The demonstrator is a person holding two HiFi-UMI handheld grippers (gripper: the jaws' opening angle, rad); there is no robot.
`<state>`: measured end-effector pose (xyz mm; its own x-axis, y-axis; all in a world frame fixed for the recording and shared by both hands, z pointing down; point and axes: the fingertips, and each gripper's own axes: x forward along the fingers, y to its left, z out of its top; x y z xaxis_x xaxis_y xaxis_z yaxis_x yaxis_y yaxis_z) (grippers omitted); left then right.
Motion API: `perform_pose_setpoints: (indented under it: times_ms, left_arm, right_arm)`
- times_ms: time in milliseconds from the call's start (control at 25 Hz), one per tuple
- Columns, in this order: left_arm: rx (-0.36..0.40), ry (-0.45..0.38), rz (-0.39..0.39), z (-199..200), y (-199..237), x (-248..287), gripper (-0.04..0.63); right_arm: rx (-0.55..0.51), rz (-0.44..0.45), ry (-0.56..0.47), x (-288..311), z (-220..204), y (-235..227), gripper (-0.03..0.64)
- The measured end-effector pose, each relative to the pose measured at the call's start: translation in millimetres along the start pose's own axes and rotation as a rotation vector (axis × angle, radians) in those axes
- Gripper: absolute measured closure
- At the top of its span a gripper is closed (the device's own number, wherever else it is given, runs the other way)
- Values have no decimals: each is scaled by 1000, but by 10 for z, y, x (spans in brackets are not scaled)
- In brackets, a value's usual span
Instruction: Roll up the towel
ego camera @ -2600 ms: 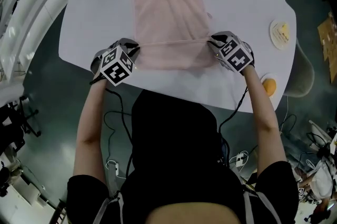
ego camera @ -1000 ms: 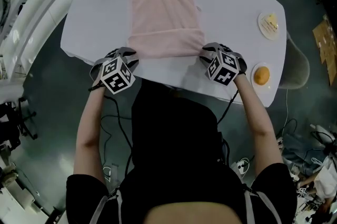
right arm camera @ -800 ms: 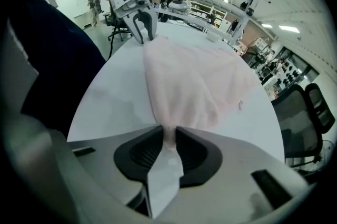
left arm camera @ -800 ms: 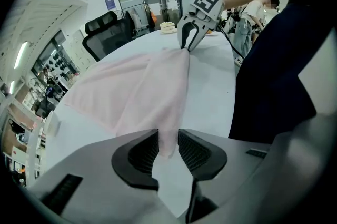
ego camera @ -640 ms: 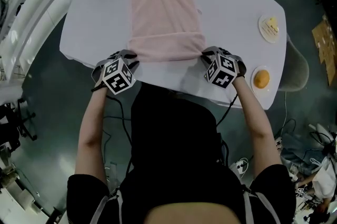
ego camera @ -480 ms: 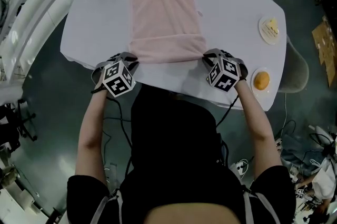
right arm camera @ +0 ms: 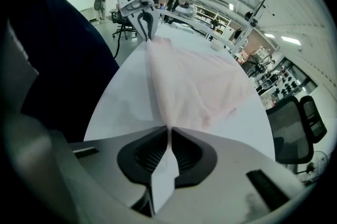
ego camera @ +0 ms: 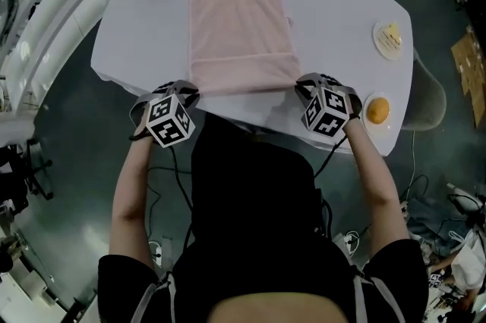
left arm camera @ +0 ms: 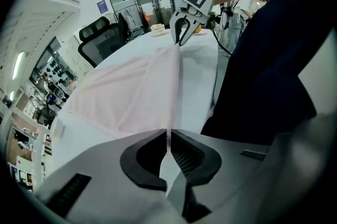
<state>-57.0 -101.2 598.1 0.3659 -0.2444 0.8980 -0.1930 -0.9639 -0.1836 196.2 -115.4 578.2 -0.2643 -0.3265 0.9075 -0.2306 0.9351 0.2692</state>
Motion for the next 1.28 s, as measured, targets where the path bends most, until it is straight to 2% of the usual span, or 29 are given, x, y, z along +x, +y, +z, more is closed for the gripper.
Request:
perform_pose_setpoints:
  times_ms: [400, 560, 1000, 1280]
  left_arm:
    - [-42, 16, -49, -190, -702, -102, 568]
    - [-57, 16, -29, -202, -782, -138, 568]
    - [-158, -114, 119, 24, -302, -542, 568]
    - [-156, -106, 190, 78, 153, -631, 568]
  right_arm:
    - [-18, 105, 0, -64, -98, 697, 588]
    - [-11, 110, -17, -117, -91, 779, 588]
    - [83, -40, -162, -549, 237, 179, 588]
    - [59, -100, -168, -568, 424, -223, 588]
